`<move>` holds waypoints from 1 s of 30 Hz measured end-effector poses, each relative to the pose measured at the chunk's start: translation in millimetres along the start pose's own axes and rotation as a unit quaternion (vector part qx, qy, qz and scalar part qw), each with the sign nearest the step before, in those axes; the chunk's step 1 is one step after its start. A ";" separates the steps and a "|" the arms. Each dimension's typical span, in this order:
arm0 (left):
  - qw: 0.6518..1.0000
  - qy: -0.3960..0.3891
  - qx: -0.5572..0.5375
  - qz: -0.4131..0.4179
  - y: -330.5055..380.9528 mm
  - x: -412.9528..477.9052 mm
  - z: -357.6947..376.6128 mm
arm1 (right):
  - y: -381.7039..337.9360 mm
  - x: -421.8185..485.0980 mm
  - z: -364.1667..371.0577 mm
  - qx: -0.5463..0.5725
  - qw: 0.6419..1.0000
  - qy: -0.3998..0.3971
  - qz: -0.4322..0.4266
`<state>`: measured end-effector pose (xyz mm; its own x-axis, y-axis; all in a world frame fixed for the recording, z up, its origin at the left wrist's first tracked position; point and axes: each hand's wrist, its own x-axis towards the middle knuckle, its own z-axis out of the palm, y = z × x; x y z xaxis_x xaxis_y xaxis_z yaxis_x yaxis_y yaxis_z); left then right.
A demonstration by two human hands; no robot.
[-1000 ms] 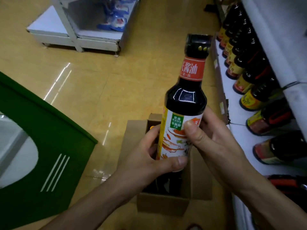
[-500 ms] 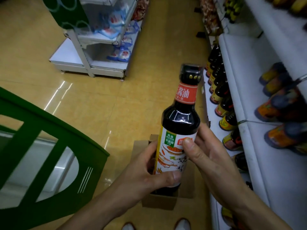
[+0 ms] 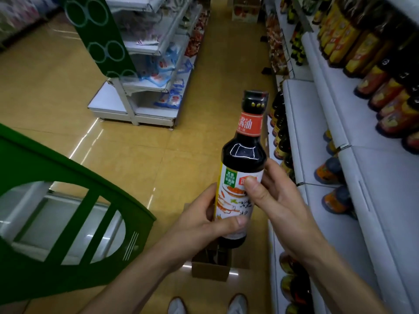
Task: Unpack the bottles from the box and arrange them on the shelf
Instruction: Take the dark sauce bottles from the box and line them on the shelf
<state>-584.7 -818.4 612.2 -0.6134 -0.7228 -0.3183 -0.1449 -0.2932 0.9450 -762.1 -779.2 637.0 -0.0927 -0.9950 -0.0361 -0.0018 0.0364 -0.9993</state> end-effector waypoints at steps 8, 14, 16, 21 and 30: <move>0.999 0.012 0.010 0.049 55.2 -5.5 43.9 | -66.5 -15.5 -37.6 -0.025 0.999 0.006 -0.033; 0.994 -0.003 0.009 0.110 96.7 -3.7 82.8 | -110.3 -28.9 -68.8 -0.046 0.996 0.031 -0.075; 0.992 0.001 0.017 0.123 109.4 -2.5 94.9 | -122.5 -33.2 -79.7 -0.045 0.995 0.035 -0.084; 0.989 -0.005 0.037 0.141 138.1 -1.3 120.3 | -152.3 -43.3 -103.5 -0.051 0.992 0.054 -0.102; 0.986 -0.036 0.057 0.153 166.3 0.8 157.8 | -183.5 -67.9 -134.4 -0.065 0.985 0.100 -0.125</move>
<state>-731.8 -769.0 781.0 -0.6948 -0.7191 -0.0138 -0.0271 0.0071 0.9996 -889.2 -705.9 823.5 -0.2668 -0.9368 0.2263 -0.1752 -0.1837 -0.9672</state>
